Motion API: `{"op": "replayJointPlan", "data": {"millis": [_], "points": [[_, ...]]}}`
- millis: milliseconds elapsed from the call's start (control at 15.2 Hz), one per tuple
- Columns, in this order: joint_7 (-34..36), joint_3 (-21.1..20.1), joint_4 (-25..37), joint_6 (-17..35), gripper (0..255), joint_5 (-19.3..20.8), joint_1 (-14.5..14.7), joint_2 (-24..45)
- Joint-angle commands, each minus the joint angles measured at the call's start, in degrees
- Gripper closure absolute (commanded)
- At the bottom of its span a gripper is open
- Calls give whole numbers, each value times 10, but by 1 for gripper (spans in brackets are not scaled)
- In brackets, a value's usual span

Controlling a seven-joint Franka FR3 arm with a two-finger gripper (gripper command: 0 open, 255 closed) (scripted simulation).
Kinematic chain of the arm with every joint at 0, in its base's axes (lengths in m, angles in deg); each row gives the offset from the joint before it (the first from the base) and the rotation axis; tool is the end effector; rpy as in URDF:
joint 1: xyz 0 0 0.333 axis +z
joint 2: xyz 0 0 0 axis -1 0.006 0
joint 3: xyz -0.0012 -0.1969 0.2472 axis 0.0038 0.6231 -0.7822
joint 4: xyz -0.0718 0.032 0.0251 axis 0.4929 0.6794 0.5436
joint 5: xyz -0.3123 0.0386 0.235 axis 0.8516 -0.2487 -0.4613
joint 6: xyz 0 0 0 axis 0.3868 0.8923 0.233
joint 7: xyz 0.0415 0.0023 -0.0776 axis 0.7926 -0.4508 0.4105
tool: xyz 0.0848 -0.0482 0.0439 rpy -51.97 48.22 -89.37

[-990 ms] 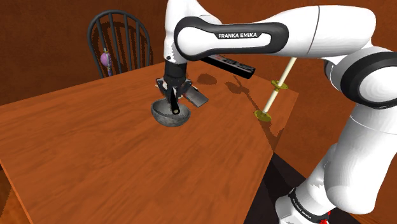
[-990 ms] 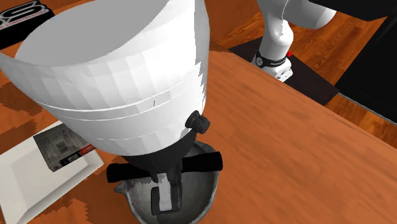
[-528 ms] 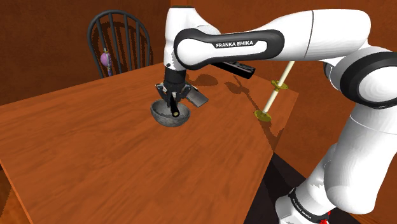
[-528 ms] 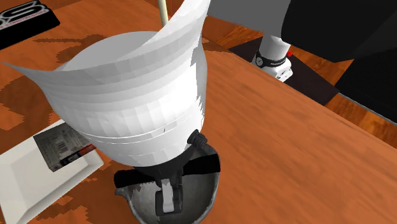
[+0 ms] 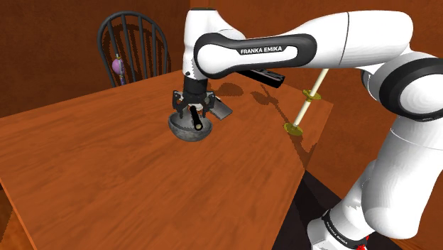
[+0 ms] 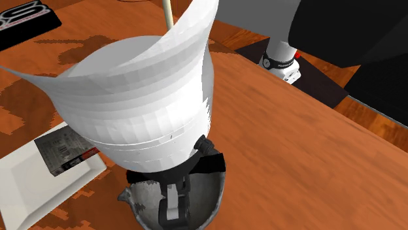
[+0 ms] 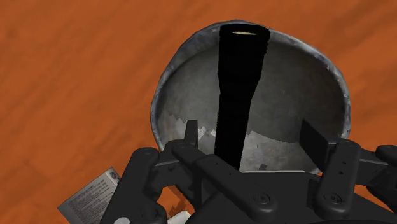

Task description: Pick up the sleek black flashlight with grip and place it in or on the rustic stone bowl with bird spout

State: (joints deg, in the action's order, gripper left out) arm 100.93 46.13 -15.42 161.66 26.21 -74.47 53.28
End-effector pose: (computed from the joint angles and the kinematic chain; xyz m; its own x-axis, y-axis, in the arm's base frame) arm 0.5633 0.3006 0.4749 0.9363 -0.3511 0.0058 -0.3510 -0.9363 -0.0126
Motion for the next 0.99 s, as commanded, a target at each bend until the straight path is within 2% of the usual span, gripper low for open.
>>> {"op": "replayJointPlan", "data": {"millis": [0,132,396,924], "points": [[0,0,0,0,0,0,0,0],[0,0,0,1,0,0,0,1],[-2,-1,66,-70,0,-2,1,-4],[-2,-1,66,-70,0,-2,1,-4]]}}
